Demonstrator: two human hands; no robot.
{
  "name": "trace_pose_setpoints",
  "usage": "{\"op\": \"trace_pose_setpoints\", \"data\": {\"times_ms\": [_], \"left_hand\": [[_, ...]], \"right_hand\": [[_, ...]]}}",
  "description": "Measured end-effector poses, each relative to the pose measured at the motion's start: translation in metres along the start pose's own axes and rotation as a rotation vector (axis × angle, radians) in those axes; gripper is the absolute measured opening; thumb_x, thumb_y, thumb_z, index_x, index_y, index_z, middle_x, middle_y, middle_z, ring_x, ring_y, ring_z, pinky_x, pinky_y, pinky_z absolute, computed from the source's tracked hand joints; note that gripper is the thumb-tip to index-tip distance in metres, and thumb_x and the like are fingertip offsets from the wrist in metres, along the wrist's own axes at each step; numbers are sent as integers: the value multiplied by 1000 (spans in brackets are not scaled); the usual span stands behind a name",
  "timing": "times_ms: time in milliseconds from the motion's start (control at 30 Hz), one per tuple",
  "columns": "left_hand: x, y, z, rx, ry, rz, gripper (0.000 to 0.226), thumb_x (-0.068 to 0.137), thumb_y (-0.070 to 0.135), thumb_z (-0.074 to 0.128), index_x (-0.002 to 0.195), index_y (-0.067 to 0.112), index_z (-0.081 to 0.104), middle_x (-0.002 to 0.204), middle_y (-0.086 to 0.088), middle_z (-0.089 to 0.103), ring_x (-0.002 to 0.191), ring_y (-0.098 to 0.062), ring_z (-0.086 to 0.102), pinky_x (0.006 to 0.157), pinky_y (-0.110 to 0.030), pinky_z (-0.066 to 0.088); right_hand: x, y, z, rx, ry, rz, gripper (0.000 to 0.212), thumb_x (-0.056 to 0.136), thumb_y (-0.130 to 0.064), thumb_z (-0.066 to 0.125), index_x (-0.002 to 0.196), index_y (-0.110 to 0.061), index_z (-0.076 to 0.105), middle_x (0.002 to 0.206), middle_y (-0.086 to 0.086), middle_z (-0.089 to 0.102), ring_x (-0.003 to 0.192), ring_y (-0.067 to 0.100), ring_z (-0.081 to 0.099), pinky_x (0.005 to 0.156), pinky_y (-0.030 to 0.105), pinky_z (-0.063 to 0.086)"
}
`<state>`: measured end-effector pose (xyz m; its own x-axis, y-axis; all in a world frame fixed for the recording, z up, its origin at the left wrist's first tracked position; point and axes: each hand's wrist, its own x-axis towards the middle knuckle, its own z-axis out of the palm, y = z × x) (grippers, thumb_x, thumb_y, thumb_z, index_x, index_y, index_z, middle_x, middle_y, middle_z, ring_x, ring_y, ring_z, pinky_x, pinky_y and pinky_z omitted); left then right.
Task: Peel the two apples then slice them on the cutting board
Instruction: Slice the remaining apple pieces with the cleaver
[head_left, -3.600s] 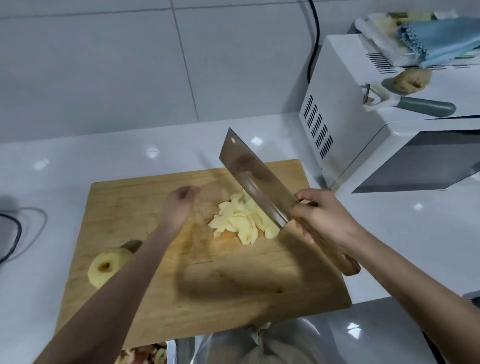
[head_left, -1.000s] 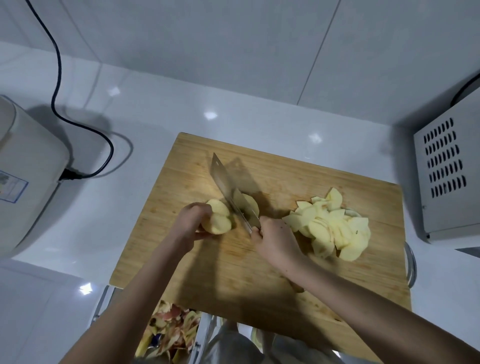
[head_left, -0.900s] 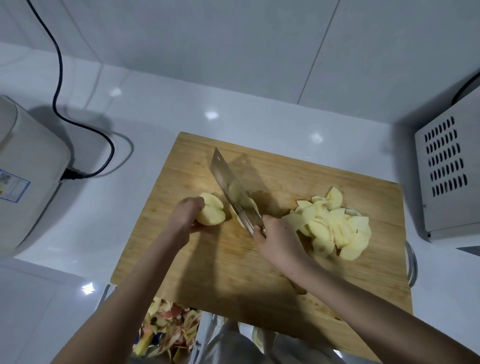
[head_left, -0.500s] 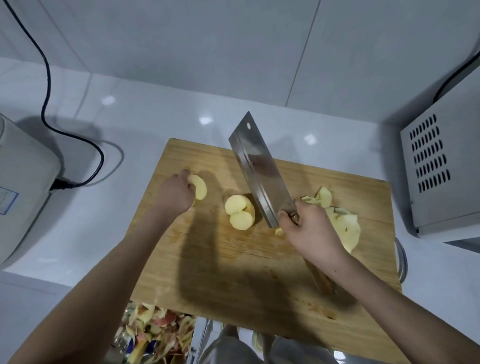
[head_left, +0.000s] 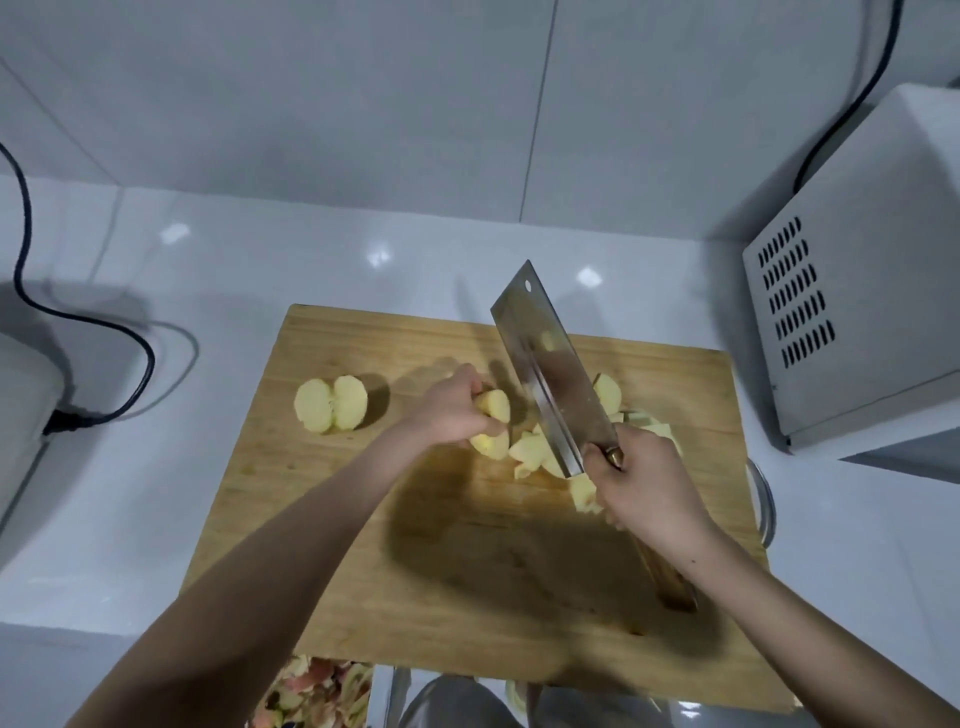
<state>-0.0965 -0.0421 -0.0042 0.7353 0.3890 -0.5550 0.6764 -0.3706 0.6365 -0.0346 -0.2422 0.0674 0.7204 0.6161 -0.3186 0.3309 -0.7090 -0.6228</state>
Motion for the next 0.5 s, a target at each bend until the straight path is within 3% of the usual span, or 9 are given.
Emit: {"op": "trace_pose_setpoints", "data": {"times_ms": [133,267,400,500], "left_hand": [[-6,9,-3,-49,-161,-126,80,76,0,70,142,19,31,133,-7,43,104,-26,52,72,-33,59],[-14,1,6,-117,-151,-172,70,75,1,72,138,14,43,129,-6,50,107,-25,55,72,-33,59],[-30,-10,11,-766,-66,-217,50,81,-2,68,126,10,50,122,-11,59,106,-27,61,78,-35,58],[-39,-16,20,-1023,-49,-188,47,85,-1,62,130,7,48,121,-14,61,108,-30,62,85,-41,55]], "right_hand": [[-2,7,1,18,-13,37,20,94,-19,48,83,-5,58,64,12,63,52,25,62,54,42,54],[-4,10,4,132,-59,97,18,94,-19,47,82,-9,56,62,8,61,42,16,59,44,32,52],[-7,5,9,442,-115,178,13,95,-18,49,85,-14,57,52,4,55,37,11,48,40,24,43],[-8,0,8,545,-126,169,15,95,-16,51,81,-14,56,45,0,52,35,11,46,38,24,41]]}}
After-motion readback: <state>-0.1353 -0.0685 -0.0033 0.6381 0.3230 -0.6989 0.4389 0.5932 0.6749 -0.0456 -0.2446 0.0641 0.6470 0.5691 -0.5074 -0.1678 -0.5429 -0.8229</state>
